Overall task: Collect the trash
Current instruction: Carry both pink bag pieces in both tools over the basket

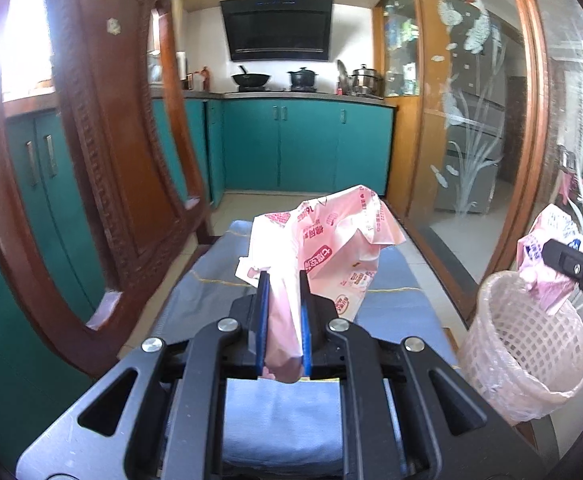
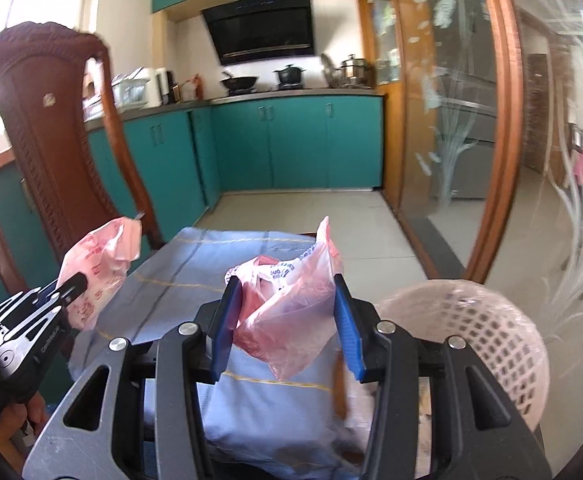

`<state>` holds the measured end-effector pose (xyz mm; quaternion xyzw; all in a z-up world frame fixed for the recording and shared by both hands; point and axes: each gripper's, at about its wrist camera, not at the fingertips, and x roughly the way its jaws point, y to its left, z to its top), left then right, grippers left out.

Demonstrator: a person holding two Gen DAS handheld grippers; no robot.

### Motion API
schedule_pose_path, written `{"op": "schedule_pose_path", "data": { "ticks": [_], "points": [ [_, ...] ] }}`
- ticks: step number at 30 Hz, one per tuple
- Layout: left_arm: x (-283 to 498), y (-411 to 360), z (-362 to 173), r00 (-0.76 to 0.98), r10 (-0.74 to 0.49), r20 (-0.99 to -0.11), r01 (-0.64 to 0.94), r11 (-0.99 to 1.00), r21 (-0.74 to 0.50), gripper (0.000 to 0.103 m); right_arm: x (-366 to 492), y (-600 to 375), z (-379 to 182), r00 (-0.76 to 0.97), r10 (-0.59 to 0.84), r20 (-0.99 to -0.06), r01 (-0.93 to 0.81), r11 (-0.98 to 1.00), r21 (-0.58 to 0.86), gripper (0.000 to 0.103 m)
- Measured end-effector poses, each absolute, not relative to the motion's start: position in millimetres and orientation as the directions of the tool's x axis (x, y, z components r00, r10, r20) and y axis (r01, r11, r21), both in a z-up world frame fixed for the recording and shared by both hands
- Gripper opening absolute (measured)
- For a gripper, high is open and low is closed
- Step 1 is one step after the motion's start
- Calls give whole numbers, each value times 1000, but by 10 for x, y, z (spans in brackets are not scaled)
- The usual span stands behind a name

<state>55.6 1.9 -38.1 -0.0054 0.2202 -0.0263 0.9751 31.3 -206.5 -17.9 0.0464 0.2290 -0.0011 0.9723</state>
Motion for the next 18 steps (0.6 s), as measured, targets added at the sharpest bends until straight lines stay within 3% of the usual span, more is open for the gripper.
{"op": "schedule_pose_path", "data": {
  "ticks": [18],
  "points": [
    [715, -1691, -499, 710, -460, -533, 498, 863, -80, 14, -347, -3491, -486, 836, -198, -511, 327, 929, 175, 45]
  ]
}}
